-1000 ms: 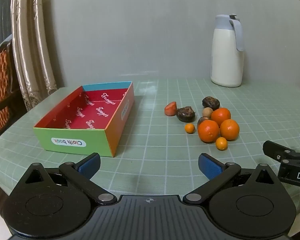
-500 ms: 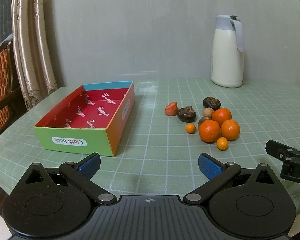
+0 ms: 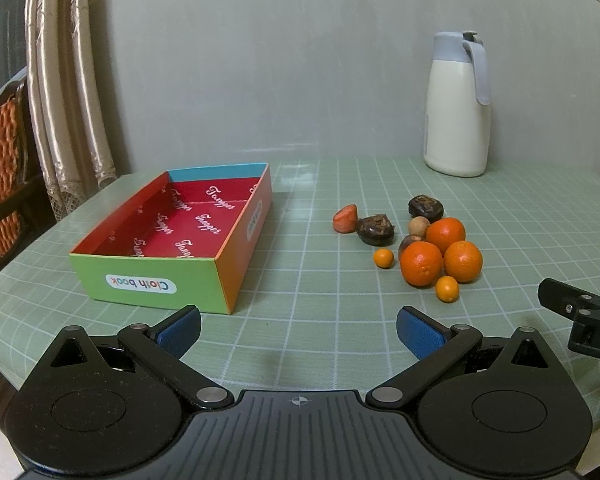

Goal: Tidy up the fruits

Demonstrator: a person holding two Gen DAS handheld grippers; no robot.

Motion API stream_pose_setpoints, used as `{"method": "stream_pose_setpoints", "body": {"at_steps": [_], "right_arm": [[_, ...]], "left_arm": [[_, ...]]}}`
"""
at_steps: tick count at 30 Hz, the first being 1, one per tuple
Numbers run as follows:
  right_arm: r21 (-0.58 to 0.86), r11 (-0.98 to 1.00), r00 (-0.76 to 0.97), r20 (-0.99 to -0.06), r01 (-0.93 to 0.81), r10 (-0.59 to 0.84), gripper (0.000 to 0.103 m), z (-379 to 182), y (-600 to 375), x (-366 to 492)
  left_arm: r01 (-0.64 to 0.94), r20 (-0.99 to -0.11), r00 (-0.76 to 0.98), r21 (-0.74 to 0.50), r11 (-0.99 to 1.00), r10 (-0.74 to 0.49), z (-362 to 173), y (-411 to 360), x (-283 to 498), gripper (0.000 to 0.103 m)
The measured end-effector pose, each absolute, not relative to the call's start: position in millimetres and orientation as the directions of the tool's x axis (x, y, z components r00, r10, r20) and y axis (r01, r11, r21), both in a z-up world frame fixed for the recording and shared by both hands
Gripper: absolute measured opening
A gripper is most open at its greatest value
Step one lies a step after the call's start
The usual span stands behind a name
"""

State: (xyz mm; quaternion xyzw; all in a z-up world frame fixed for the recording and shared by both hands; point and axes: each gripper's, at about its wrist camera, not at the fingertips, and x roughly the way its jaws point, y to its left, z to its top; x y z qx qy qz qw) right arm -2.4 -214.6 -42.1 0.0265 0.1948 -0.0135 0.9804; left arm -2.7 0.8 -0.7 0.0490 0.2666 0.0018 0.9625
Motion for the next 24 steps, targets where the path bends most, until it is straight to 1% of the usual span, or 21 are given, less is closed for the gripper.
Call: {"method": "stream_pose_setpoints", "body": {"at_steps": [24], "right_arm": [[0.057,0.997,0.922,-0.386,0.045,-0.020,0.103,-41.3,-216.4,-2.2]], "left_arm": [[0.024,-0.504,0.863,0.103,0.994,0.032,0.7,1.7,-2.6,0.103]]}}
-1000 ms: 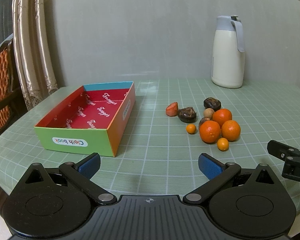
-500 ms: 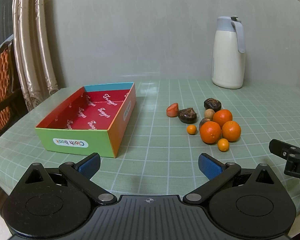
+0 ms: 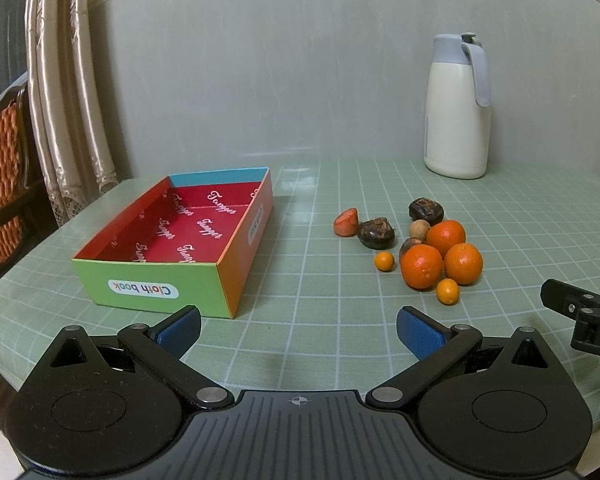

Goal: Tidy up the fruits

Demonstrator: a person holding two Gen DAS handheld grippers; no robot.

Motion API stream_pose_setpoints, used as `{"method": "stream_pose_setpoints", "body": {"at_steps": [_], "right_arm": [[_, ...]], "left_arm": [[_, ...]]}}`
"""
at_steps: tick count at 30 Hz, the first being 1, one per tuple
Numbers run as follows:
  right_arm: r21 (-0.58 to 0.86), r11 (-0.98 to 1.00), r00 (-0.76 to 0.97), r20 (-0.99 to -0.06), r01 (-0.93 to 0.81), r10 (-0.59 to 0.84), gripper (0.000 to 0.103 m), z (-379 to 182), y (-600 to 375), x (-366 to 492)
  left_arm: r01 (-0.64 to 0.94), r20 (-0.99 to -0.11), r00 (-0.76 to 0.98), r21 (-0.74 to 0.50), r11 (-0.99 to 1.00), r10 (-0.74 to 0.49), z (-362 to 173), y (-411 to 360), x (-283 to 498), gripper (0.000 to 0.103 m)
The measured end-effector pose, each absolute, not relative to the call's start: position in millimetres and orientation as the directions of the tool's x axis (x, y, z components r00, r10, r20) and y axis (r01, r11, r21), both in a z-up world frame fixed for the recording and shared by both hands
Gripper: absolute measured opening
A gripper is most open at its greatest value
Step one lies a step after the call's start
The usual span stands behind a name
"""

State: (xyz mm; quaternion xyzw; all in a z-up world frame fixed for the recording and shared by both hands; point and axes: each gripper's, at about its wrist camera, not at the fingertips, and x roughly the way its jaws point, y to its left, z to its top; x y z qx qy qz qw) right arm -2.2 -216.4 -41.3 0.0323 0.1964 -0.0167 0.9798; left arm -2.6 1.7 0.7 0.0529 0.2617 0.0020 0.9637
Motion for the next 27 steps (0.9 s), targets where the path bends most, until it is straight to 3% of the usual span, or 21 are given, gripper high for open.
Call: {"method": "stream_pose_setpoints", "body": {"at_steps": [27], "right_arm": [[0.061,0.997,0.924,-0.382,0.050,-0.023,0.103,-41.1,-218.4,-2.4]], "left_arm": [[0.024,-0.493,0.869,0.121,0.992,0.039,1.7,-0.6,-4.8,0.103]]}}
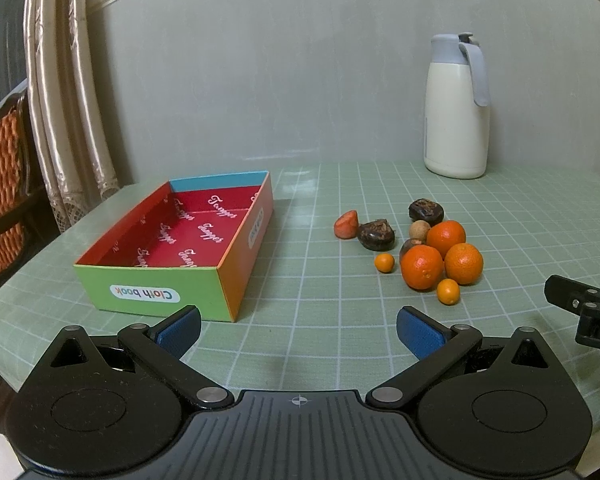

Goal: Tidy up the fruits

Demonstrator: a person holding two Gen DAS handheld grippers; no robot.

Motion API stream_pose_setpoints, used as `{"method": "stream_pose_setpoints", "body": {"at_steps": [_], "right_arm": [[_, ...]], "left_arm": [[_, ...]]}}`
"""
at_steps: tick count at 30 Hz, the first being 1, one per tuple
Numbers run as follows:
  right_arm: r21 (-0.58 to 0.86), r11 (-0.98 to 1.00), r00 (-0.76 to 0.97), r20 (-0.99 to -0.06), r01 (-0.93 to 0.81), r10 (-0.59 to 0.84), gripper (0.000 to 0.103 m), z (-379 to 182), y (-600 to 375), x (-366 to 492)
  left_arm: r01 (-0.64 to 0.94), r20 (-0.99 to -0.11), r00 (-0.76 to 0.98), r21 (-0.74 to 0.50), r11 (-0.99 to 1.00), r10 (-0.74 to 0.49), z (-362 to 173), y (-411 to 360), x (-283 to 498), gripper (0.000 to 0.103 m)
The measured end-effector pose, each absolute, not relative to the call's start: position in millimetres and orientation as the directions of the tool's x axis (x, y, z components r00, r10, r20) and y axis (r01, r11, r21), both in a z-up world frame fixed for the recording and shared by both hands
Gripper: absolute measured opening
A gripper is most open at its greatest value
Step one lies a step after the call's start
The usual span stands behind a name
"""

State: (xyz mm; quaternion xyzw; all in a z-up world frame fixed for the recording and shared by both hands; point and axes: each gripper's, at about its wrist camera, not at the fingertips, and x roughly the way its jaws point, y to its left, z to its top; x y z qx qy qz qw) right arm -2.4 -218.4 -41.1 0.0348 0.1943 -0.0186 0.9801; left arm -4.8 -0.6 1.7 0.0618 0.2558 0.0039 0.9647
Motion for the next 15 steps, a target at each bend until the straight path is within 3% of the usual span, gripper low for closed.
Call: {"method": "stream_pose_setpoints", "body": {"at_steps": [15], "right_arm": [[0.084,0.995,0.927,-0.374,0.061,-0.025,0.103,-40.3,-223.0,-3.4]], "left_arm": [[0.026,-0.459,0.886,0.179,0.984,0.060,3.3,-6.4,-4.4,0.103]]}}
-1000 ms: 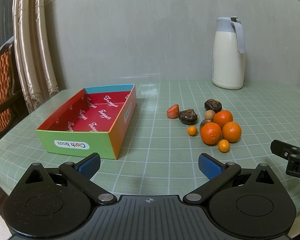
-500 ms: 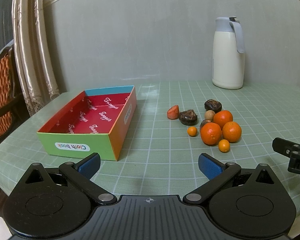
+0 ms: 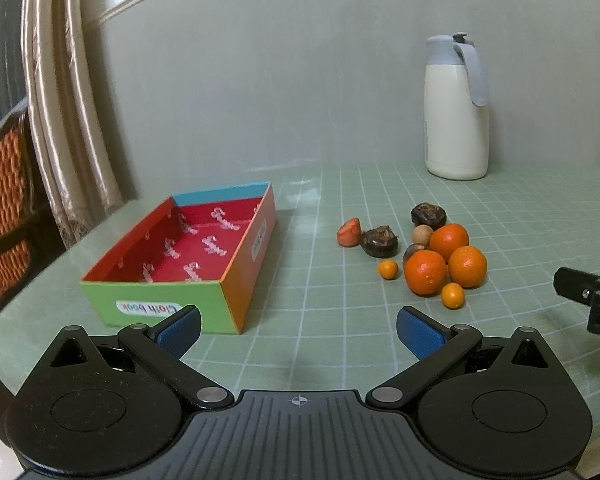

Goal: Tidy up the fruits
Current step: 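Reach the left gripper to the large orange and close on it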

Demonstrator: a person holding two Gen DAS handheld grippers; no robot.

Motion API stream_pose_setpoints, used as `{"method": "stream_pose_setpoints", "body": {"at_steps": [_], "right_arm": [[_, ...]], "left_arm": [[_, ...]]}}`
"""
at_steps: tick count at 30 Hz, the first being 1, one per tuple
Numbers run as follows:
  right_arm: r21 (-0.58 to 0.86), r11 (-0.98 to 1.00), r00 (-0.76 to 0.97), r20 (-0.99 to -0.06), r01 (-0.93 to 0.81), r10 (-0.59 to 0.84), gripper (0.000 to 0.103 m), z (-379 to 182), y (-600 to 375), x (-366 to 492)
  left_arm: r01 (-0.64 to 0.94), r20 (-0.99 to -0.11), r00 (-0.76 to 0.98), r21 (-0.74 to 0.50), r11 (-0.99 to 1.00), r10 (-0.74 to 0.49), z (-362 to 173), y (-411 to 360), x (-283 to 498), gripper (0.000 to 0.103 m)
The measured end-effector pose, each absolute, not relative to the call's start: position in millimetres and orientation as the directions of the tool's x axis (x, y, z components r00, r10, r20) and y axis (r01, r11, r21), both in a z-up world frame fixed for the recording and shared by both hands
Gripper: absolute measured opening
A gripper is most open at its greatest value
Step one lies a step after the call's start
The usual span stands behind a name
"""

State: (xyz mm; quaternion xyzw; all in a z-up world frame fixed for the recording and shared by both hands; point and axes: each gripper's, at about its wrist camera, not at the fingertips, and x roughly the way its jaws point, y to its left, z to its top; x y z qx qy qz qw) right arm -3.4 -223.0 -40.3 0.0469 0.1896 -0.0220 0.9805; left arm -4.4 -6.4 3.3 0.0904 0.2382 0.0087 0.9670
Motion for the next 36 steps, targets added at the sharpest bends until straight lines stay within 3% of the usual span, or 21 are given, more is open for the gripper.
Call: {"method": "stream_pose_setpoints", "body": {"at_steps": [10,18,36], "right_arm": [[0.128,0.974,0.928,-0.348,0.186,-0.131,0.103,-34,-244,-10],[0.275,0.904,0.911,-0.348,0.326,-0.223,0.103,-32,-286,-21],[0.311,0.892,0.918,-0.327,0.329,-0.224,0.103,-28,-299,-26]], "left_arm": [[0.093,-0.388,0.920,0.347,0.933,0.052,6,-39,-2,0.103],[0.150,-0.359,0.933,0.409,0.900,0.008,-3,-70,6,0.103],[0.187,-0.439,0.895,0.197,0.962,-0.084,-8,-74,60,0.103]]}}
